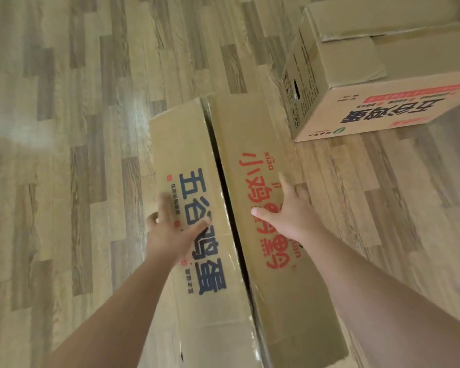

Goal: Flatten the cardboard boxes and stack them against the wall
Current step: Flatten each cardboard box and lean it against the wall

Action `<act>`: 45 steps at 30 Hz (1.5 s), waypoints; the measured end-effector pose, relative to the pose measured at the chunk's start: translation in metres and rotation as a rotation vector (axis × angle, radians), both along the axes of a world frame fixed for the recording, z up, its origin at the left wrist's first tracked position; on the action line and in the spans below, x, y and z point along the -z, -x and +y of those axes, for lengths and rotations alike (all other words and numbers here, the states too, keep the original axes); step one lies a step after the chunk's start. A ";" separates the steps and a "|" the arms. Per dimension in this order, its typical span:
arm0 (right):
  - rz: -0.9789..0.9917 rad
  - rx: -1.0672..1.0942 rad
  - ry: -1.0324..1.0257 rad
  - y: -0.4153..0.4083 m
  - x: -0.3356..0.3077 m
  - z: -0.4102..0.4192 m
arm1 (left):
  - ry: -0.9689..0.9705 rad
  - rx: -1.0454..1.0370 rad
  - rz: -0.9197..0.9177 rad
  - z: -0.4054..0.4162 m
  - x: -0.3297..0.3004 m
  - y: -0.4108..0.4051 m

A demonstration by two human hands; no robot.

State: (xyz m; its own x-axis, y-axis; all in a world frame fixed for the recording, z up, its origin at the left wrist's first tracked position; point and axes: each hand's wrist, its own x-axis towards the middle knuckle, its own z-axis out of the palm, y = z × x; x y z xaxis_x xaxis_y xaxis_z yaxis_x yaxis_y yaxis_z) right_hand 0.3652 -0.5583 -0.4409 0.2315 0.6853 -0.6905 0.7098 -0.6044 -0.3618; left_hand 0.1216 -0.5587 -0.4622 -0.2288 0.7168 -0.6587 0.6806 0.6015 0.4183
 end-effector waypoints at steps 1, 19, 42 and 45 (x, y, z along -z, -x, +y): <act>0.053 0.093 -0.008 -0.005 0.012 0.004 | 0.036 -0.141 -0.070 0.002 0.008 0.002; 0.260 0.449 -0.175 -0.078 -0.010 0.001 | 0.047 -0.396 -0.562 0.025 -0.014 -0.028; 0.133 0.979 -0.733 -0.107 -0.433 -0.176 | -0.276 0.306 -0.663 0.002 -0.466 -0.120; 0.056 1.043 -0.830 -0.115 -0.497 -0.222 | -0.309 0.377 -0.751 -0.026 -0.524 -0.148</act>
